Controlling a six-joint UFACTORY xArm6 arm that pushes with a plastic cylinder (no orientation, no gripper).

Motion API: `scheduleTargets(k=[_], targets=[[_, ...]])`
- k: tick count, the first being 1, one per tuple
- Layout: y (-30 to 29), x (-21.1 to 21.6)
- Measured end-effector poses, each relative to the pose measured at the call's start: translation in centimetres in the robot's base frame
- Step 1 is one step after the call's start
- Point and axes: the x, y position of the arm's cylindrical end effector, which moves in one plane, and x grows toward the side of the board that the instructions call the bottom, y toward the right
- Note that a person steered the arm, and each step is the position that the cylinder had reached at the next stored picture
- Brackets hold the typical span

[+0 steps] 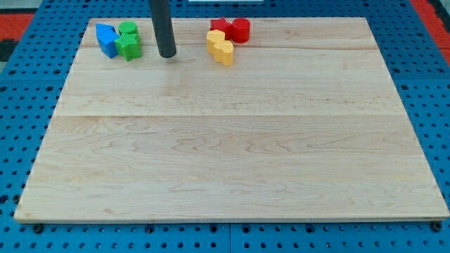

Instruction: Slide your hand towards the red star

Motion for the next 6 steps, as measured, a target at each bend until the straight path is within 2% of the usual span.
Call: scheduleTargets(k=[2,6], targets=[[2.1,-0.7],[4.3,-10.5]])
